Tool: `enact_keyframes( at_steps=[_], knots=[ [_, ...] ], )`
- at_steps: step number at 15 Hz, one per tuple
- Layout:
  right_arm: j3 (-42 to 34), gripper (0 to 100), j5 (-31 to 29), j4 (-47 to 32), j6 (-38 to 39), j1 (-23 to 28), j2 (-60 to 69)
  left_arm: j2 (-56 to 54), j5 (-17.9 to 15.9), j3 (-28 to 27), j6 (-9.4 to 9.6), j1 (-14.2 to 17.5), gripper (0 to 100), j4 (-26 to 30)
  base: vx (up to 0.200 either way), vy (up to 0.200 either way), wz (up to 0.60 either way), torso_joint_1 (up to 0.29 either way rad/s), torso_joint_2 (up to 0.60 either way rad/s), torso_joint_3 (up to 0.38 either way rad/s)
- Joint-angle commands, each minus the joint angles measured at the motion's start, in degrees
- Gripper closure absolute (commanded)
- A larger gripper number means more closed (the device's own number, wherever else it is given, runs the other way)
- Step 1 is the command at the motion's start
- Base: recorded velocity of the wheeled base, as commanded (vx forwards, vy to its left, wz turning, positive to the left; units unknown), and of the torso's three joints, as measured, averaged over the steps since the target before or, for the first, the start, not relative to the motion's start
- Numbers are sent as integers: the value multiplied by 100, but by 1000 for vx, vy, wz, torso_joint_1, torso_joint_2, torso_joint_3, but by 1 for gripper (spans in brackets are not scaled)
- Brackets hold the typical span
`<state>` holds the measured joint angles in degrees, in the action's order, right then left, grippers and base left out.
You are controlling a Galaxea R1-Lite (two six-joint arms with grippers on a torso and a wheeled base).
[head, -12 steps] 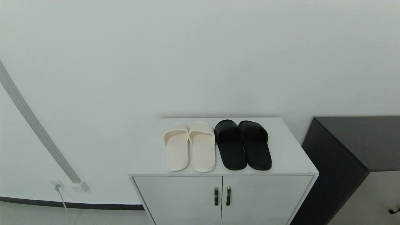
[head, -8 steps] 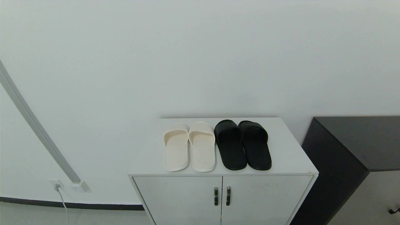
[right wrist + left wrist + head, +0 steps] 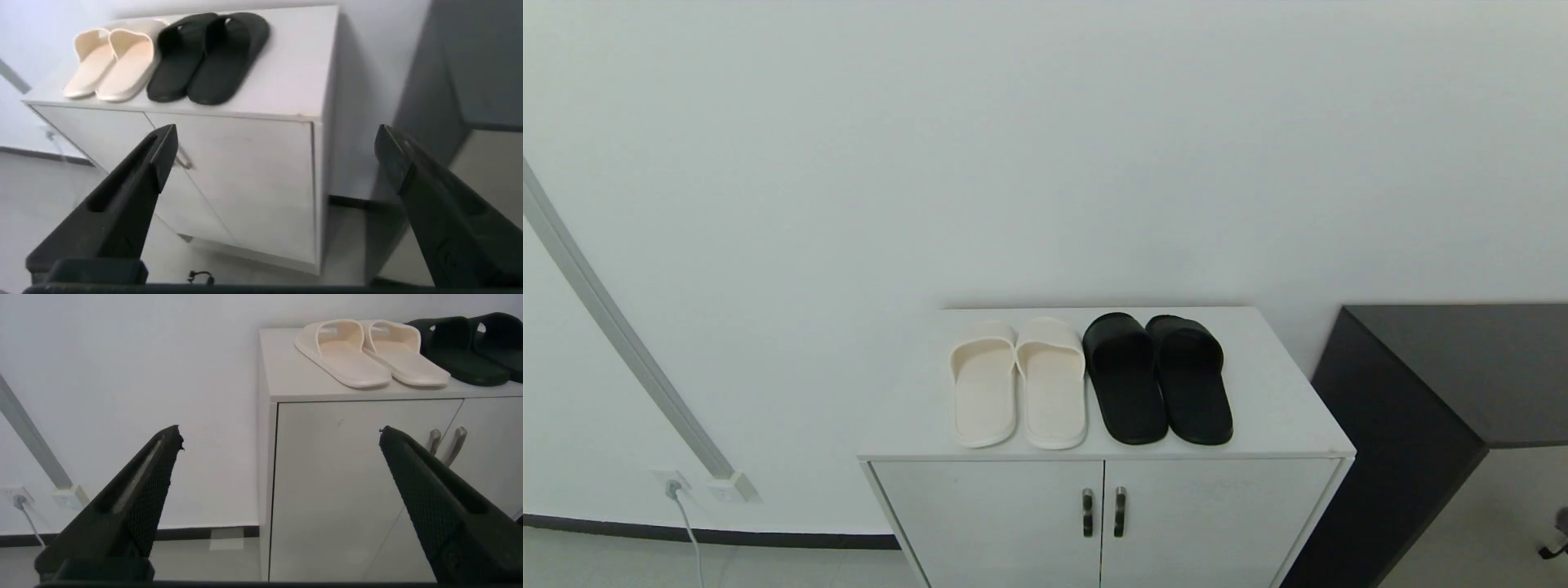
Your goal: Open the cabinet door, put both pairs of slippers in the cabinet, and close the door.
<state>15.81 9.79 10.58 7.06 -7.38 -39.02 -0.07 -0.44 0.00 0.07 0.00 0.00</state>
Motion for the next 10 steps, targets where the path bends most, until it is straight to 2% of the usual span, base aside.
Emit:
enact_keyframes(
  at_steps=[1, 2, 3, 4, 5, 8, 10],
  knots=[
    [10, 0, -179, 1649, 226, -686, -2356, 7, 0, 0, 1, 0, 0, 0, 0, 0, 0, 0, 0, 0],
    [27, 0, -337, 1948, 243, -809, -2672, 7, 0, 0, 1, 0, 0, 0, 0, 0, 0, 0, 0, 0],
    [159, 0, -873, 2712, 463, -1170, -3507, 7, 0, 0, 1, 0, 0, 0, 0, 0, 0, 0, 0, 0],
    [335, 0, -1172, 3134, 613, -1407, -3973, 7, 0, 0, 1, 0, 0, 0, 0, 0, 0, 0, 0, 0],
    [440, 0, -1269, 3248, 639, -1495, -4149, 7, 0, 0, 1, 0, 0, 0, 0, 0, 0, 0, 0, 0],
    [1302, 0, -2130, 3372, 665, -2242, -5326, 7, 0, 0, 1, 0, 0, 0, 0, 0, 0, 0, 0, 0],
    [1741, 0, -2543, 3380, 674, -2479, -5757, 7, 0, 0, 1, 0, 0, 0, 0, 0, 0, 0, 0, 0]
  ],
)
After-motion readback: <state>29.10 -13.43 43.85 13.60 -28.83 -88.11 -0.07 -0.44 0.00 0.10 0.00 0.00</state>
